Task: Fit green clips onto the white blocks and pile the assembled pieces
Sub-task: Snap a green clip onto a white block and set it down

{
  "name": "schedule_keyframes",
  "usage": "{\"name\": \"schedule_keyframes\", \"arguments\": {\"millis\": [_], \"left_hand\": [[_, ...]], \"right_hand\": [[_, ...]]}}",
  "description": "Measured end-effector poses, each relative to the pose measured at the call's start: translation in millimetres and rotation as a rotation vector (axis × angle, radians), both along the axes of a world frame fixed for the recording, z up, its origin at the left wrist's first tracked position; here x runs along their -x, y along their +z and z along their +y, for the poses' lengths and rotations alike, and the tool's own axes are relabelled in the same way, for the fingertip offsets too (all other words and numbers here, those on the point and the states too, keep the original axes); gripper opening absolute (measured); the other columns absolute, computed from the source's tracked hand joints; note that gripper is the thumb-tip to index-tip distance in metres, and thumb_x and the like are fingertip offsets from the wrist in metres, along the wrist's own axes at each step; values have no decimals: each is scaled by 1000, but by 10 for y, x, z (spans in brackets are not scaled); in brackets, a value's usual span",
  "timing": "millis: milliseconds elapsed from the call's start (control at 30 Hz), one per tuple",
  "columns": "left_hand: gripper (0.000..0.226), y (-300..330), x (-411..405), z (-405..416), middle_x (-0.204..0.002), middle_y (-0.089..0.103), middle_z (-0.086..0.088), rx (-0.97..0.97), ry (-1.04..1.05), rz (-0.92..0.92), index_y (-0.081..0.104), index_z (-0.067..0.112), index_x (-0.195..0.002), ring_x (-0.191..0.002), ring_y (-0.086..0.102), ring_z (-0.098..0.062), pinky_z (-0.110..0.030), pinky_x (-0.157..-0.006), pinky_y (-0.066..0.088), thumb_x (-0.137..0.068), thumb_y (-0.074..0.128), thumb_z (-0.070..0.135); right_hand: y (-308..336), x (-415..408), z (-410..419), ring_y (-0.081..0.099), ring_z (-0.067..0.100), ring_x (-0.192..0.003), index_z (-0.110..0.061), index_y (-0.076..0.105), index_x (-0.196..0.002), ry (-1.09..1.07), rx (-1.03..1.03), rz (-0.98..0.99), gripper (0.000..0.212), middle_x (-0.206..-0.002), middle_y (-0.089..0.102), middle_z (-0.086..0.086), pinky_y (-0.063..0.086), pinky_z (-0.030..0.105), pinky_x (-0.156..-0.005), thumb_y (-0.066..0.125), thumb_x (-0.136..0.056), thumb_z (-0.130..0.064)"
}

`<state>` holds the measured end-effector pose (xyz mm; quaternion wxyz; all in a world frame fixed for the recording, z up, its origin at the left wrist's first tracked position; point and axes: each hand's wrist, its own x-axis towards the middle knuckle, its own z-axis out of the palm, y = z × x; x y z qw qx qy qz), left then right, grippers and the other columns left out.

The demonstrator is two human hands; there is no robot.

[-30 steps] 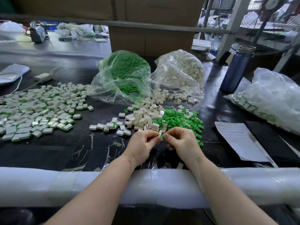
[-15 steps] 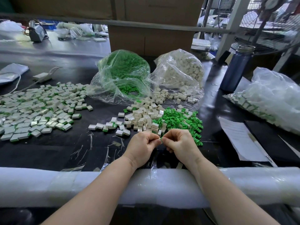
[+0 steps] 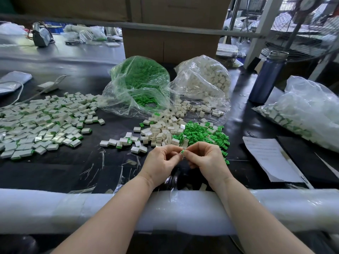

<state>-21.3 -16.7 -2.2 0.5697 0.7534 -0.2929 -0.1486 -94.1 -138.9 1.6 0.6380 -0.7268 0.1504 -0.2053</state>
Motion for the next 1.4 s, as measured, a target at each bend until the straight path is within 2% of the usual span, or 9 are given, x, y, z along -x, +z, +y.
{"name": "schedule_keyframes", "arguments": {"millis": [133, 200, 267, 367, 433, 533, 1033, 1267, 1400], "left_hand": [[26, -9, -19, 14, -69, 63, -2, -12, 21, -13, 65, 31, -74, -68, 56, -18, -43, -76, 52, -83, 62, 7], [26, -7, -21, 18, -69, 62, 1, 2, 10, 5, 66, 29, -75, -68, 56, -16, -40, -73, 52, -83, 60, 5], [22, 12, -16, 21, -75, 64, -3, 51, -12, 38, 66, 23, -79, -71, 57, -16, -34, -72, 51, -85, 59, 3], [17, 41, -16, 21, -97, 62, -10, 75, -30, 4, 66, 19, -83, -80, 58, -21, -26, -77, 51, -86, 59, 3], [12, 57, -7, 25, -107, 54, -10, 43, -45, -44, 67, 13, -90, -84, 56, -20, -17, -79, 49, -86, 60, 5], [11, 72, 20, 29, -107, 45, -6, 29, -80, -54, 66, 5, -96, -81, 50, -8, -5, -75, 43, -86, 61, 5], [16, 90, 39, 21, -114, 44, -10, 6, -124, -42, 66, 13, -89, -73, 46, -13, -7, -70, 43, -84, 58, -1], [16, 50, 19, 19, -111, 43, -6, -12, -153, -89, 64, 16, -91, -87, 51, -10, -8, -80, 42, -85, 59, 2], [18, 30, 6, 19, -108, 41, -1, -39, -170, -107, 62, 18, -88, -87, 48, -6, -12, -83, 42, -84, 57, 1]], "right_hand": [[-4, 3, 12, 54, 5, -50, -9, 66, -68, 55, 17, -11, 14, -56, 62, -2, 46, 16, -49, 70, -77, 0], [-7, 5, 3, 55, 6, -52, -11, 66, -70, 58, -9, -20, 14, -57, 62, -4, 47, 18, -50, 67, -81, -2], [-16, -2, -11, 57, 9, -58, -13, 67, -76, 39, -32, -27, 12, -65, 63, -2, 50, 22, -54, 63, -85, -6], [-27, -21, -4, 61, 13, -67, -15, 66, -86, 74, -34, -2, 9, -75, 65, 3, 51, 22, -59, 58, -90, -14], [-27, -28, 12, 63, 11, -67, -17, 66, -86, 135, 4, 37, 15, -72, 66, -1, 50, 19, -59, 53, -93, -20], [-5, -27, 11, 60, 6, -61, -18, 66, -77, 204, 57, 74, 23, -64, 62, -4, 47, 18, -59, 50, -93, -24], [-54, -28, -41, 59, 5, -58, -12, 64, -84, 274, -57, 46, 9, -64, 64, -2, 47, 15, -56, 57, -89, -16], [-61, -31, -46, 51, 4, -55, -13, 69, -80, 284, 13, 42, 16, -64, 60, 2, 43, 14, -55, 56, -90, -14], [-57, -23, -52, 49, 5, -54, -1, 69, -84, 273, 40, 48, 19, -69, 57, 13, 42, 14, -54, 56, -90, -13]]}}
